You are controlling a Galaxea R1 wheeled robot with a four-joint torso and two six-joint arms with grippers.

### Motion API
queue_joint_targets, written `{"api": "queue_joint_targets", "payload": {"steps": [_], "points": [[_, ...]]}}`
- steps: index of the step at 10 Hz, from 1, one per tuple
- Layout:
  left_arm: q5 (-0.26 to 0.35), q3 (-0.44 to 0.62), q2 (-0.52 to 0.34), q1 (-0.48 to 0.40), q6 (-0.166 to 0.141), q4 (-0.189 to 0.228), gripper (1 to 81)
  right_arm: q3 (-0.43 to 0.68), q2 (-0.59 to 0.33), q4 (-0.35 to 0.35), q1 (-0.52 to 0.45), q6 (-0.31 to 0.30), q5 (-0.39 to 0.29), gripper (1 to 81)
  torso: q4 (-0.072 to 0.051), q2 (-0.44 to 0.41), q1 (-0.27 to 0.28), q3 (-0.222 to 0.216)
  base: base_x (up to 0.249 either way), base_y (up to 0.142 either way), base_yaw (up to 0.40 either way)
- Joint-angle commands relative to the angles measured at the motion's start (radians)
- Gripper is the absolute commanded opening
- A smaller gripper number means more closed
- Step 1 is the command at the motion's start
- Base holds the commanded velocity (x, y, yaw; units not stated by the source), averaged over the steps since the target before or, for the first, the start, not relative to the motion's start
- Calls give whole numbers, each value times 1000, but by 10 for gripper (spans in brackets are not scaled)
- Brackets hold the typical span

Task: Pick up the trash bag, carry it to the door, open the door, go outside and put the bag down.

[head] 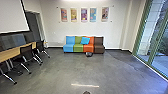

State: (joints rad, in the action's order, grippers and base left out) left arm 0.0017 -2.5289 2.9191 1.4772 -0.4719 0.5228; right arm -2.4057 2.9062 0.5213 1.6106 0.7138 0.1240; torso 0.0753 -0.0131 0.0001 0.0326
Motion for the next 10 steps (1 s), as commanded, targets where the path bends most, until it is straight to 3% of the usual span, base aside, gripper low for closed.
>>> {"api": "queue_joint_targets", "payload": {"steps": [1, 10], "points": [[38, 9, -9, -51, 4, 3, 811, 22, -3, -7, -33, 4, -67, 811, 0, 0, 0, 0, 79, 0, 0], [38, 9, -4, -51, 4, 3, 811, 24, -3, -10, -28, 4, -67, 811, 0, 0, 0, 0, 103, 0, 0]]}}
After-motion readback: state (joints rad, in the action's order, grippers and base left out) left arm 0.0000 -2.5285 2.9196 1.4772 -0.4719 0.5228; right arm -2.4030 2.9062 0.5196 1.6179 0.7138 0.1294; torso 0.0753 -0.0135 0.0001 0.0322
